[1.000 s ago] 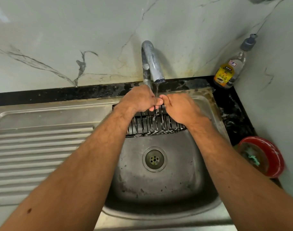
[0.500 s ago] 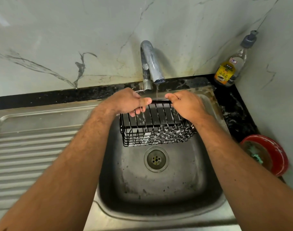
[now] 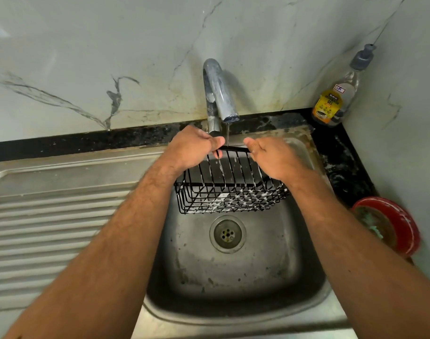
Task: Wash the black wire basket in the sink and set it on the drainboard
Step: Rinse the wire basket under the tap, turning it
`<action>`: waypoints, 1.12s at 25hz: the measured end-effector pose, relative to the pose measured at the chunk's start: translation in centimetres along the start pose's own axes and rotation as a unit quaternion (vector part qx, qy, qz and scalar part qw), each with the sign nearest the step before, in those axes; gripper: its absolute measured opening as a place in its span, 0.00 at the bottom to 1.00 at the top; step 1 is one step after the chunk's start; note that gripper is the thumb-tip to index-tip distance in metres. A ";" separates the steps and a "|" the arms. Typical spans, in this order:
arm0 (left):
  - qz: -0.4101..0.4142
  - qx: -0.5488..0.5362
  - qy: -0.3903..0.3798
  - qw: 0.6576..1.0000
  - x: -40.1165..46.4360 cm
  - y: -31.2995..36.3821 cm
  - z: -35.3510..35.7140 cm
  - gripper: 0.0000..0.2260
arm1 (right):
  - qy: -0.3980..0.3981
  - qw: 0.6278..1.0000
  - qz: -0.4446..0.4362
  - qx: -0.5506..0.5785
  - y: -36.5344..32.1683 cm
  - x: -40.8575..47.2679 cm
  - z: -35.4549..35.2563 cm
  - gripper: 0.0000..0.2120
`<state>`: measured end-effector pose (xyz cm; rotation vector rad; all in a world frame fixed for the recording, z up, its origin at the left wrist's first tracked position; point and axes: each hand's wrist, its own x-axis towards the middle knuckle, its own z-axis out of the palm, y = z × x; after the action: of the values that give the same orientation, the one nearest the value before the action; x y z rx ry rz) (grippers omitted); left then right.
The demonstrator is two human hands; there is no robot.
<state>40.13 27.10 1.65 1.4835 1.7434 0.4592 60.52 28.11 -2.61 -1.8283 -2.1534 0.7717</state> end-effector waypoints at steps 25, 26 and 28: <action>0.097 0.000 -0.012 0.995 0.0 -0.2 2.4 0.10 | -0.030 0.932 0.000 0.360 -1.6 -1.0 3.2 0.17; 0.097 -0.012 -0.001 0.995 0.1 -0.3 2.6 0.05 | -0.025 0.928 0.007 0.371 -1.5 -1.0 3.3 0.18; 0.074 -0.062 0.020 0.995 0.3 -0.4 2.7 0.07 | -0.024 0.923 0.003 0.384 -1.6 -0.8 3.5 0.17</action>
<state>41.89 26.69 -0.36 1.5301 1.6104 0.6653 57.58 26.29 -4.61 -1.3897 -1.5127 1.4148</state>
